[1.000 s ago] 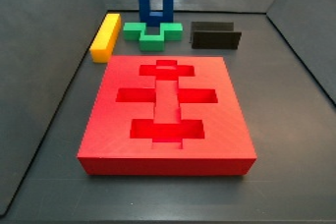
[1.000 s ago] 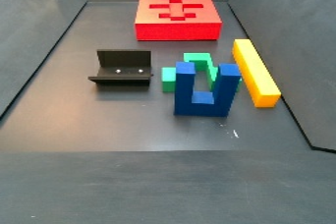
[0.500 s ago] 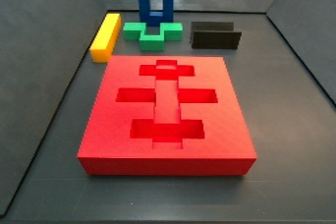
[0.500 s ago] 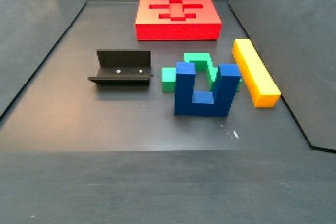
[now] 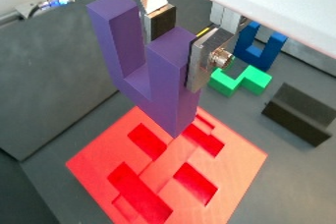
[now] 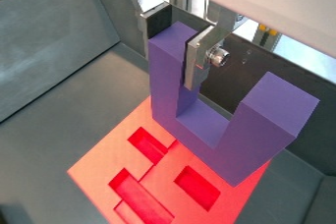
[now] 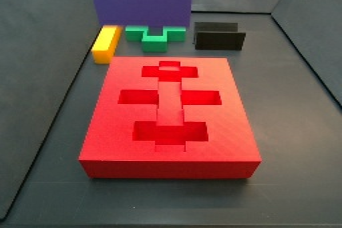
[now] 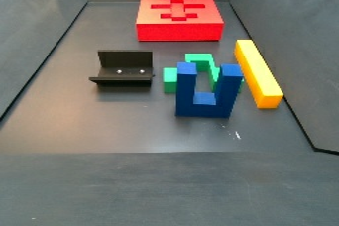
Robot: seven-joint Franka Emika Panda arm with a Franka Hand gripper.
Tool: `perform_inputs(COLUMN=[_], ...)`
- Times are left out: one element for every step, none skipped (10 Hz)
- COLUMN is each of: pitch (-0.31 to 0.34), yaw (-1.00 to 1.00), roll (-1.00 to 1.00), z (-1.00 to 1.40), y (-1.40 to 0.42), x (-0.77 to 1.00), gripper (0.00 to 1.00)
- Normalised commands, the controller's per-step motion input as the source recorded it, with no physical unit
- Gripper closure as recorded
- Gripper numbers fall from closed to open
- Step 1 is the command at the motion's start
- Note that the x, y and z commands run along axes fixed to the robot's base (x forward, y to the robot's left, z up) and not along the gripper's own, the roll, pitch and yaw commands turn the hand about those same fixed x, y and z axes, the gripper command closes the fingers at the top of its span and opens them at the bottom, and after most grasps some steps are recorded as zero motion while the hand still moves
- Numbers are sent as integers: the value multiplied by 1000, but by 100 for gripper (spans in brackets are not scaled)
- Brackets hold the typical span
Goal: Pick up the purple object. Move up. Move to above the board. Insert the purple object.
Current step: Insert the purple object.
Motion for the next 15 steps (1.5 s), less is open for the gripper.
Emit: perform_inputs(pitch=[20,41,57,27,0,-14,-66,-91,-66,-39,-21,0,0,0,0], yaw=[0,0,0,0,-26,0,0,40,103,174,237,217,217,211,240], roll=[279,251,187,56,-3,-124,-196,-193,-61,27,167,279,286,209,59], z=[-460,-380,-294,-346,-457,-537,-580,-580,-586,-597,-580,-451,-391,-360,-166], y=[-449,-471,-454,-280,-177,-83,-17,-23,-131,-331,-429,-451,-386,-277,-151], x=[897,849,680,557,454,549,617,600,511,397,311,306,243,80,0], gripper=[100,100,100,100,100,100,100,100,100,100,100,100,100,100,100])
